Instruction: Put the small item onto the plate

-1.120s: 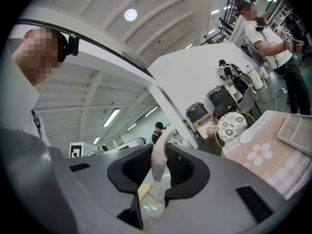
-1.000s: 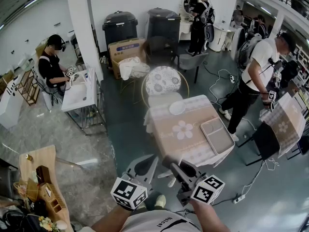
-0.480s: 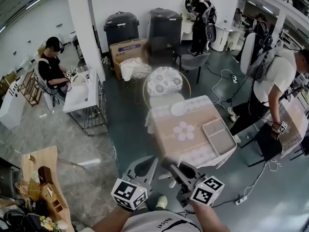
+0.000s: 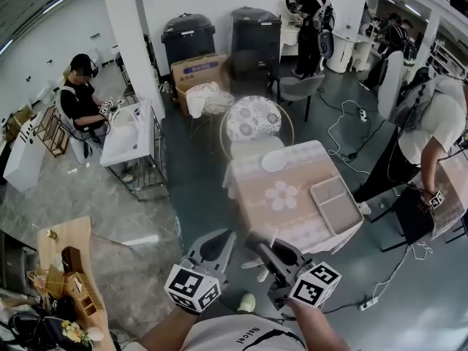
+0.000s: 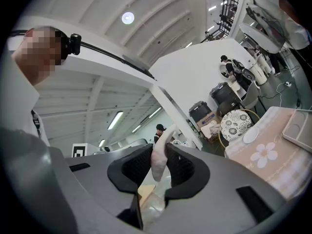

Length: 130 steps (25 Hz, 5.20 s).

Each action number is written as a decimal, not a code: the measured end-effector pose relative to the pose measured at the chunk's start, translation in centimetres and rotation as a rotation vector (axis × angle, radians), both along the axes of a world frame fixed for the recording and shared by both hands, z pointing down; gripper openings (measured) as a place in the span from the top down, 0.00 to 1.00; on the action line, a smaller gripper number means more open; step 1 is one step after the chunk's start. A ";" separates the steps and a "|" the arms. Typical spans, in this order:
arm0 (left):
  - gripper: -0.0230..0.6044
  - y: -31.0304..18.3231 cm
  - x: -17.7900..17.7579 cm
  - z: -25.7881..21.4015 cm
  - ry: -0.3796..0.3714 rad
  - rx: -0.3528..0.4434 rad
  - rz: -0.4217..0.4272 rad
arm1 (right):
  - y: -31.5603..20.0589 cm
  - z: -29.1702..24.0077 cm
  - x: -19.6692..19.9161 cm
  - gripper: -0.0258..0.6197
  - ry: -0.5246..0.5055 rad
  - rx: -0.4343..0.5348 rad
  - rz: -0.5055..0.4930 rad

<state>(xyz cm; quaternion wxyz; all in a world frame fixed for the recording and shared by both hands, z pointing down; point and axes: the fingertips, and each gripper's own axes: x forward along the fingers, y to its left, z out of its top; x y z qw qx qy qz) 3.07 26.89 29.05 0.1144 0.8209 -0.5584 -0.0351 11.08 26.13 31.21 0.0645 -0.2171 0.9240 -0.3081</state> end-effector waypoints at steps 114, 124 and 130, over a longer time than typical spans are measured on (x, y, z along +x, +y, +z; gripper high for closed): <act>0.95 -53.6 1.1 35.1 -0.044 -0.311 0.421 | -54.3 45.1 -1.6 0.81 0.390 -0.585 0.337; 0.95 -53.9 0.7 35.5 -0.041 -0.321 0.416 | -55.3 45.9 -1.1 0.71 0.722 -0.391 0.313; 0.96 -53.4 0.4 34.9 -0.065 -0.314 0.428 | -55.4 44.3 -0.7 0.70 0.719 -0.372 0.346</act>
